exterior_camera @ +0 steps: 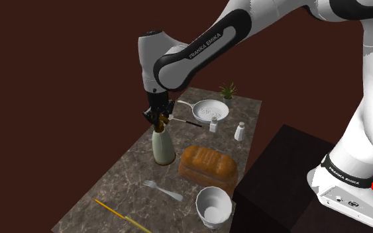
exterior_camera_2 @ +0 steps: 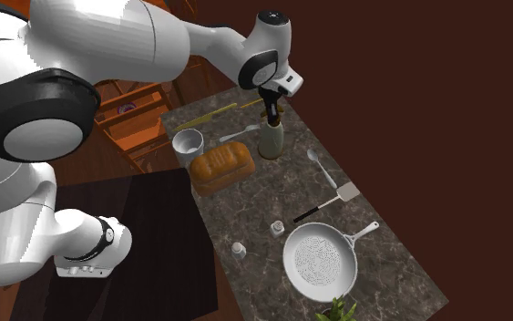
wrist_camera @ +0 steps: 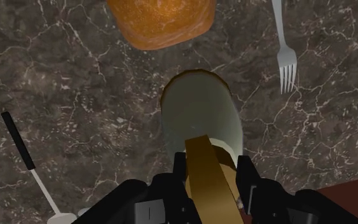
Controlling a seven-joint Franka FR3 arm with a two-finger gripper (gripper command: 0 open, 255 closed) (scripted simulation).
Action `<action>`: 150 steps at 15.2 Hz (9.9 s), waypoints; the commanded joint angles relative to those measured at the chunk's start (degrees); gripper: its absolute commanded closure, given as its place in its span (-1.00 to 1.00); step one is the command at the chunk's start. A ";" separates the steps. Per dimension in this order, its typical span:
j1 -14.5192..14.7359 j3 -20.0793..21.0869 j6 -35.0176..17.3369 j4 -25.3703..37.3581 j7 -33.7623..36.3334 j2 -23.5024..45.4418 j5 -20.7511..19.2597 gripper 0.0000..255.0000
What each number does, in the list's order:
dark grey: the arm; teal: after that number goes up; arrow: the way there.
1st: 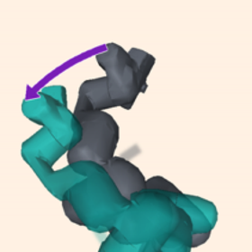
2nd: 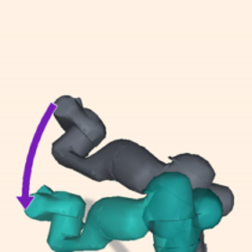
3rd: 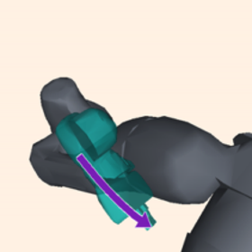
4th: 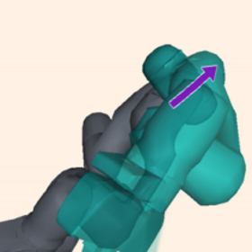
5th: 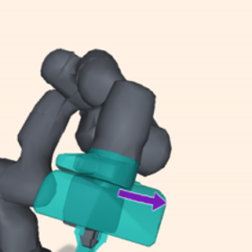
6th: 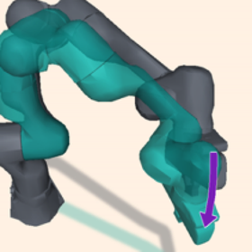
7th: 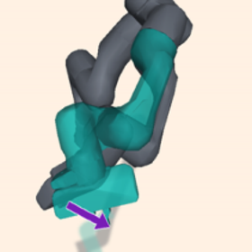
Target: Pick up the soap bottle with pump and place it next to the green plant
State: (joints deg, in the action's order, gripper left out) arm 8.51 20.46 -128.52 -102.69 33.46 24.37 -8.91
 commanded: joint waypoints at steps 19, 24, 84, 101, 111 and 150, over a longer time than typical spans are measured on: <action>-0.75 1.29 13.09 7.64 -1.68 -5.84 2.82 1.00; -0.74 1.46 16.63 10.45 -1.90 -6.64 3.22 1.00; -22.19 -13.80 37.76 11.08 -39.44 -27.12 12.10 1.00; -33.62 -25.27 41.50 22.25 -62.10 -18.38 12.79 1.00; -42.32 -29.82 48.56 43.33 -73.81 -3.44 15.77 1.00; -40.63 -29.42 15.92 6.10 -75.65 -8.01 15.35 1.00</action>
State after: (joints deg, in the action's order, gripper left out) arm -32.06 -8.96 -111.96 -96.33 -42.06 16.05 6.36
